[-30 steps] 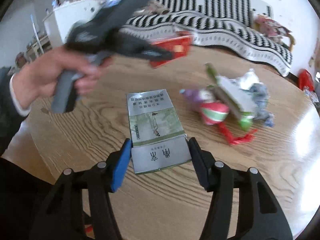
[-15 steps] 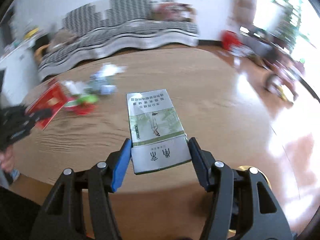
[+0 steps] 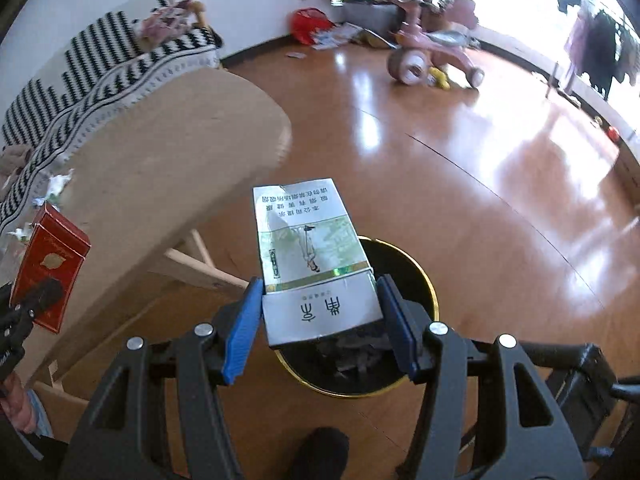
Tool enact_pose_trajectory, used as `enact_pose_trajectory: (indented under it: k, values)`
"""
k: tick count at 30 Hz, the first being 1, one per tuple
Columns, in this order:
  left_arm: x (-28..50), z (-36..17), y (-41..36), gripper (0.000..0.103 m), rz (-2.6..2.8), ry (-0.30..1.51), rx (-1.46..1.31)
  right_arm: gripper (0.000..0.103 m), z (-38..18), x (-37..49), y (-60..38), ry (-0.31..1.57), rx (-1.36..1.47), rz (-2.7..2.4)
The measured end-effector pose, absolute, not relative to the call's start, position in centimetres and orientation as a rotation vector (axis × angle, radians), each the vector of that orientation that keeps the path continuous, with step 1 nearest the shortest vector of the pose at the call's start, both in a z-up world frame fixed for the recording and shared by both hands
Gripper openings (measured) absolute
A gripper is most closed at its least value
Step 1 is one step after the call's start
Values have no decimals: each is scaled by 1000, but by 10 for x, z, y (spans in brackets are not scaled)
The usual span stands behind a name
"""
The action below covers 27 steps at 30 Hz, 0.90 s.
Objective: Collect trash
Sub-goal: 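Carry the leaflet and red box over the bin and open the right gripper, then open the left gripper over the bin to drop the red box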
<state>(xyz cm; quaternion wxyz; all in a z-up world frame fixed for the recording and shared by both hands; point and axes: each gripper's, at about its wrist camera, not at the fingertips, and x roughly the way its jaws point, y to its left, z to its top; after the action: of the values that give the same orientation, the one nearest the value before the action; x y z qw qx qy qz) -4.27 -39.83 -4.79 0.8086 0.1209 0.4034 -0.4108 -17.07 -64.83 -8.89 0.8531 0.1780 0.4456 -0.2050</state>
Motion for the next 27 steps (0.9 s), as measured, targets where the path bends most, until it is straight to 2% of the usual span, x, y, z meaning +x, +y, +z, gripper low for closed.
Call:
enact_pose_trajectory:
  k: [13,14,15,16,27]
  values:
    - [-48,-76,-447,21,-927,905,286,59,-105,-176,-677,961,410,-439]
    - [-47,-77,-447,21,-928,907,287,63,-105,-175,-678,960,414,-437]
    - [-47,-78,-450,21,-929,910,287,72,-105,-174,-678,958,418,-438]
    - [-47,-80,-452,21,-931,914,288,74,-104,-176,-680,948,421,-444]
    - [-65,-124,-509,21,-1006,1003,347,80,-84,-191,-697,870,480,-502]
